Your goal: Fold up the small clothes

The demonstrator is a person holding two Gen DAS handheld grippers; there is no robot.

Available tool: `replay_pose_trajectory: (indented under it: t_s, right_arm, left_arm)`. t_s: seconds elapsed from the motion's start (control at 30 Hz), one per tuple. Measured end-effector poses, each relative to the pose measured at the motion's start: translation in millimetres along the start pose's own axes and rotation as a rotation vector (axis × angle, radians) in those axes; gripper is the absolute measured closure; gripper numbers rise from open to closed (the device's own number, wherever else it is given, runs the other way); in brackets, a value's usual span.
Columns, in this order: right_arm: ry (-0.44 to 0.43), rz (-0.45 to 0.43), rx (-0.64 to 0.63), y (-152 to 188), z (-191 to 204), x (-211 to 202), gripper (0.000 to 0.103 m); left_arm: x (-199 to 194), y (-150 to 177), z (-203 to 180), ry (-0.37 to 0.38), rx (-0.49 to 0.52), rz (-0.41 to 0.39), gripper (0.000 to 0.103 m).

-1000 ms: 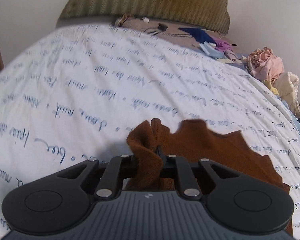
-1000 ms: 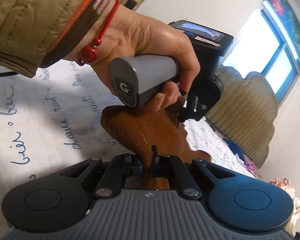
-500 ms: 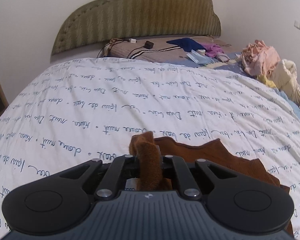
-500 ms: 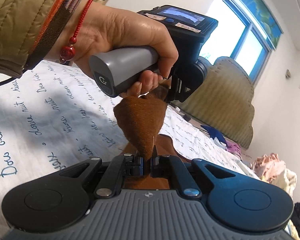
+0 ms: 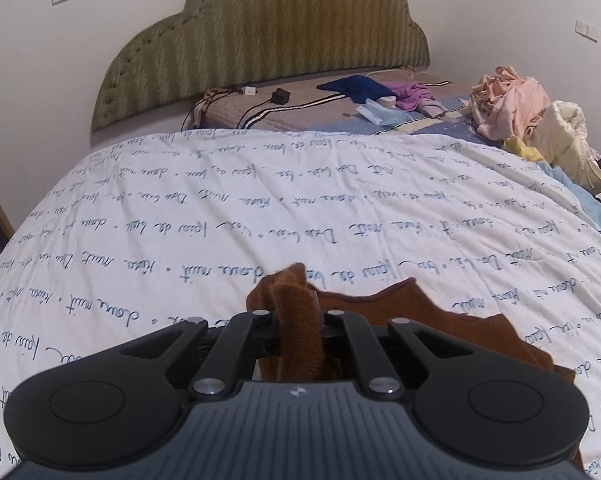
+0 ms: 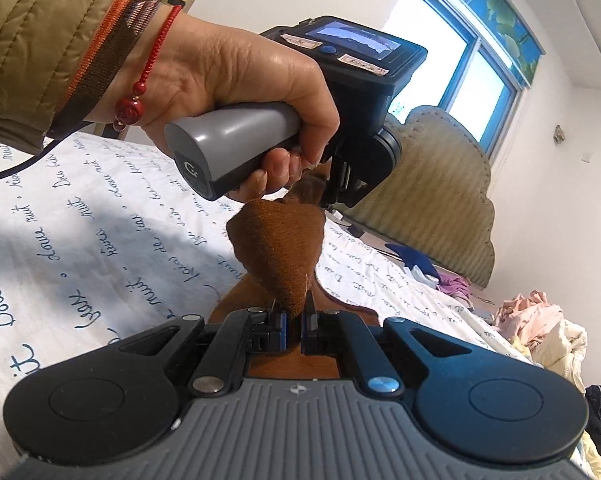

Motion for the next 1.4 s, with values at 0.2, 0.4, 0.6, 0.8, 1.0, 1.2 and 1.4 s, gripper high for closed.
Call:
replay_pose_trajectory:
  t_s: [0.2,0.4,0.6,0.8,1.0,1.2,1.4]
  right_arm:
    - [0.043,-0.002,0.003,4.2,-12.6,-1.4,0.097]
    - [0.099,0.001,-0.001,11.4,-29.4,-2.9,0.097]
    - [0.151,0.021,0.018,24.0,-51.8,-5.4,0.097]
    - [0.197,0.055,0.044,40.5,-73.1,-6.4,0.097]
    - [0.221,0.086,0.074,57.0,-92.2,-9.1,0.097]
    - [0.229,0.127,0.141,75.5,-106.5,-13.4,0.097]
    - [0.184,0.176,0.273,91.2,-122.1,-18.7,0.097]
  left_arm:
    - [-1.3,-9.3,-24.0,0.023,0.018,-0.022,0.098]
    - [5.3,-14.1,-57.1,0.051,0.050,-0.028,0.098]
    - [18.5,-10.7,-97.2,0.098,0.090,-0.010,0.098]
    - [30.7,-4.6,-133.8,0.141,0.124,0.007,0.098]
    - [38.5,0.3,-161.5,0.174,0.135,0.022,0.098]
    - [47.7,7.0,-187.9,0.226,0.142,0.047,0.097]
    - [53.6,12.9,-202.6,0.247,0.147,0.079,0.096]
Point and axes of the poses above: each gripper's, at about its wrist camera, not at the fingertips, and x roughly the way its jaws point, z to its left, y to its underside, the point moved 7 cm from there along x, roughly the way its jaws point, and after that the axes turned 5 degrees about x, right-handed, at the moved point
